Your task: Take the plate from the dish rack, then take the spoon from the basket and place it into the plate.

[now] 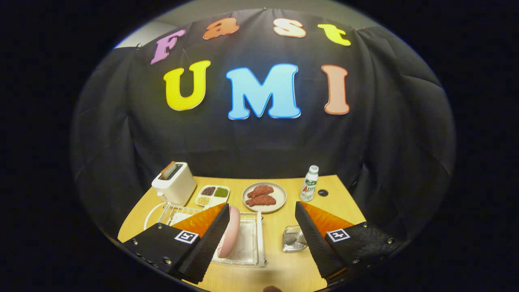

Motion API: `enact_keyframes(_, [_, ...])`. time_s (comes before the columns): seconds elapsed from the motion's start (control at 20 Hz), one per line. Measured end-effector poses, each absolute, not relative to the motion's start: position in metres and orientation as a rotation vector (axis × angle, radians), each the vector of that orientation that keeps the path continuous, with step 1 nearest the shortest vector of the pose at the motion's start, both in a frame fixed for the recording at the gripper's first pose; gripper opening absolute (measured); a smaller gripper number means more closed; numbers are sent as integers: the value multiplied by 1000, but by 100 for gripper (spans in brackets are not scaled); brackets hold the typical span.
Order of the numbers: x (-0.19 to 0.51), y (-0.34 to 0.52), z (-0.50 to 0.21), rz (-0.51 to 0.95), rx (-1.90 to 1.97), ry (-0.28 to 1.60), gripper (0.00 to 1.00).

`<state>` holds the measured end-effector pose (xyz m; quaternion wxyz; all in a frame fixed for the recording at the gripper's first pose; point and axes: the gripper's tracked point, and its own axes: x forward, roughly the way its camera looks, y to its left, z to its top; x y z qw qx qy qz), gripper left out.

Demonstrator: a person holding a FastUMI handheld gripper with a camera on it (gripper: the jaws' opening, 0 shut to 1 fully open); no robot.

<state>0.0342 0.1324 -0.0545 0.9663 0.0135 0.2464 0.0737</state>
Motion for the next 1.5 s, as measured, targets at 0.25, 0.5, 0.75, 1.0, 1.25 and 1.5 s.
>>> enact_keyframes(0.25, [49, 159, -96, 173, 6, 722, 99])
enact_keyframes(0.5, [68, 182, -130, 169, -56, 839, 99])
enact_keyframes(0.75, [81, 192, -160, 114, -123, 959, 99])
enact_keyframes(1.0, [89, 186, -183, 11, -238, 1027, 82])
enact_keyframes(1.25, [92, 191, -201, -50, -178, 1061, 20])
enact_keyframes(1.5, [92, 192, -201, -53, -171, 1085, 9])
